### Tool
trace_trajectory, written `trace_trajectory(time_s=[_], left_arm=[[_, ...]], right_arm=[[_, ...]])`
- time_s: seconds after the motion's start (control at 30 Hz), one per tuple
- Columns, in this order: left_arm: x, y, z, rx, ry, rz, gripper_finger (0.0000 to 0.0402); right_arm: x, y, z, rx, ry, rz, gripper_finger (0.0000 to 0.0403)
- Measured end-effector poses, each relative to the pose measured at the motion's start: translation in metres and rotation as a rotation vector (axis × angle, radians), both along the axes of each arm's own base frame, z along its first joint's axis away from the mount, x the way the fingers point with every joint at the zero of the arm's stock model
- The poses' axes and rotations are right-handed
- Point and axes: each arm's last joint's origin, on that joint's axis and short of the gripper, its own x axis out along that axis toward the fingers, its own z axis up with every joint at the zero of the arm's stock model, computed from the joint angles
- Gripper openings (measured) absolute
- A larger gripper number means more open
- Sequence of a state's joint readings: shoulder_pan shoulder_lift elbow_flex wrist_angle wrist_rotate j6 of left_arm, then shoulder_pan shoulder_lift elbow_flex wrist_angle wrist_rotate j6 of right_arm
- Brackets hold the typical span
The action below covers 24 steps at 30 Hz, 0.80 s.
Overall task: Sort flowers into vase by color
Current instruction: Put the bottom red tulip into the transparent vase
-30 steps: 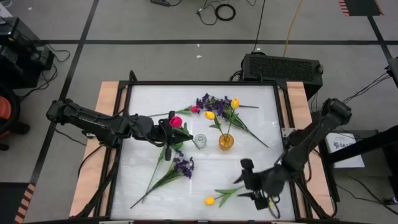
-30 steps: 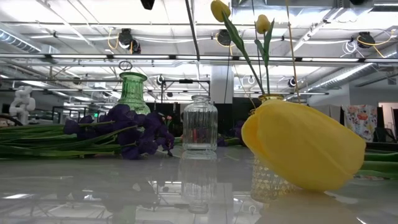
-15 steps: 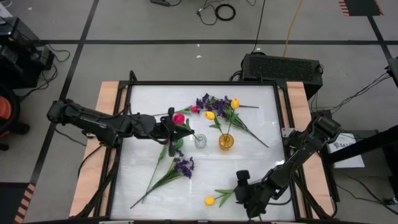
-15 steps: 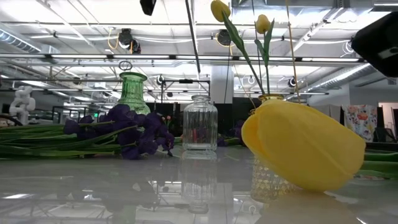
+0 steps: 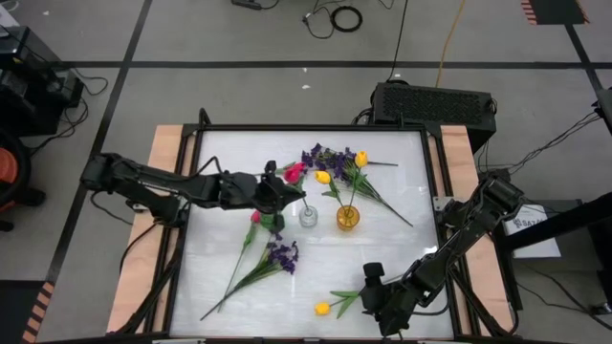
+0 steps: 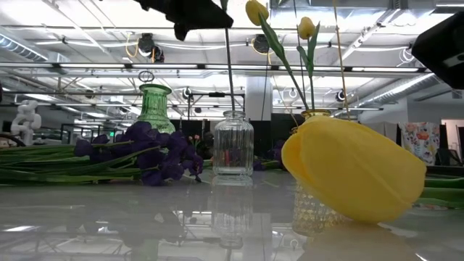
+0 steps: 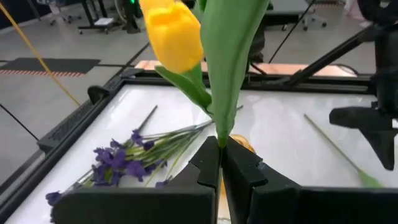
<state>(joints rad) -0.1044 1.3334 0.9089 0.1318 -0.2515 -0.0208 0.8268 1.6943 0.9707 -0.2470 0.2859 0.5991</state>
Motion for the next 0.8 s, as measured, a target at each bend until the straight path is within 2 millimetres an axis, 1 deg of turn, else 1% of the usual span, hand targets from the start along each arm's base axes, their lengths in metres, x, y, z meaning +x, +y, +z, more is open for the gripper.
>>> trace_trajectory(time_s=[0.13,0.43,0.63,0.8], left_arm=[[0.006,-0.001,-0.008,0.002,0.016,0.002,0.0011],[0.011,-0.001,-0.016,0.008,0.042,0.011,0.0011],[0.017,-0.002,-0.028,0.013,0.094,-0.017,0.0011],[0.023,-0.003,-0.04,0.034,0.135,-0.024,0.0036]], right_arm=[[0.0,0.0,0.0,0.01,0.003,-0.014,0.0216],[0.0,0.0,0.0,0.02,0.001,-0.033,0.0216],[0.001,-0.001,0.001,0.016,-0.004,-0.04,0.0216],[0.002,-0.002,0.001,0.009,-0.012,-0.051,0.0216]])
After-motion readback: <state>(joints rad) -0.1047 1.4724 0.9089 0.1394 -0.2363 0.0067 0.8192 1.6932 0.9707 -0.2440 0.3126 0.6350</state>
